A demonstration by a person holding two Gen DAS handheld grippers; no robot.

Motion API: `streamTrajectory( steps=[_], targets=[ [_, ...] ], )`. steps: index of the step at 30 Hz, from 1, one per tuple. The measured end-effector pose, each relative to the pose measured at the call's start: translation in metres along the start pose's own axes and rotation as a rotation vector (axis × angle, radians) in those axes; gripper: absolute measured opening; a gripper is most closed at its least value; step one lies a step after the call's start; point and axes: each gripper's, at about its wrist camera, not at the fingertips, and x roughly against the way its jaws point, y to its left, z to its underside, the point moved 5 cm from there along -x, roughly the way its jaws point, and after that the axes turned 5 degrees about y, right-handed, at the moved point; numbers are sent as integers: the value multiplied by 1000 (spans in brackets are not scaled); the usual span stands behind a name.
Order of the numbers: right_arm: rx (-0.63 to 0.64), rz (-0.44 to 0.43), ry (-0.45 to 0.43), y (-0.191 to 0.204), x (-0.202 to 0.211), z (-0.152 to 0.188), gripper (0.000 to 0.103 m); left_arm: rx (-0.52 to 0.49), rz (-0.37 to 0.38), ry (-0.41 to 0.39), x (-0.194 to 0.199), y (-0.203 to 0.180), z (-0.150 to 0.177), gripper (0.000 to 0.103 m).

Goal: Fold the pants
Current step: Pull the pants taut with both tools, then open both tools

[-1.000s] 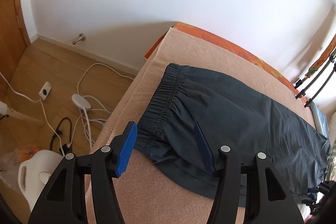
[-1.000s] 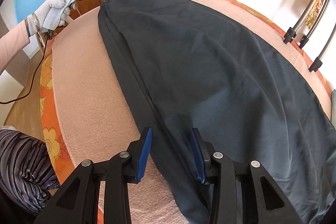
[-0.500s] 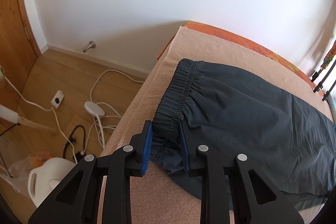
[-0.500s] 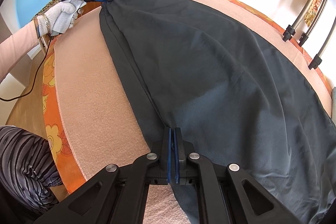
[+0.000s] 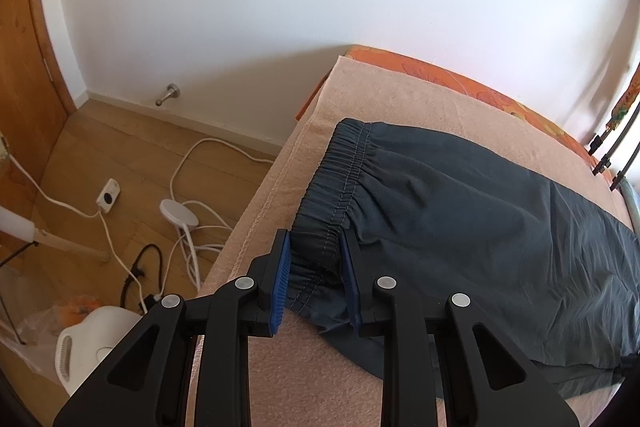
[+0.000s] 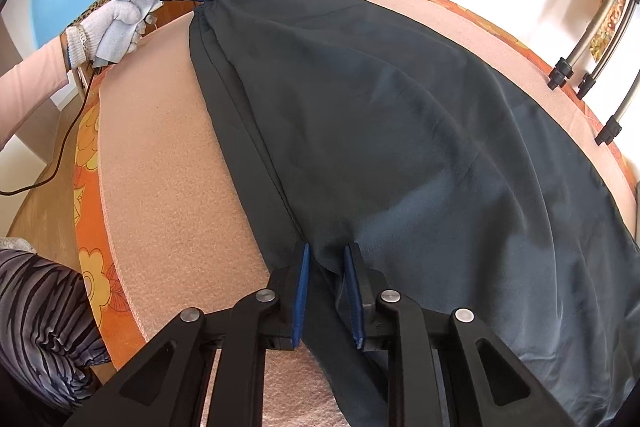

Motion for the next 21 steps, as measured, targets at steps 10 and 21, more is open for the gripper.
streamTrajectory(
  steps=[10,21],
  targets=[
    [-25,-38,8,-7,12,4,0,-2,26,-17,13,-2,-5,22],
    [24,-78,29,-8,26,13,0,38,65,32,5,6,10,23]
  ],
)
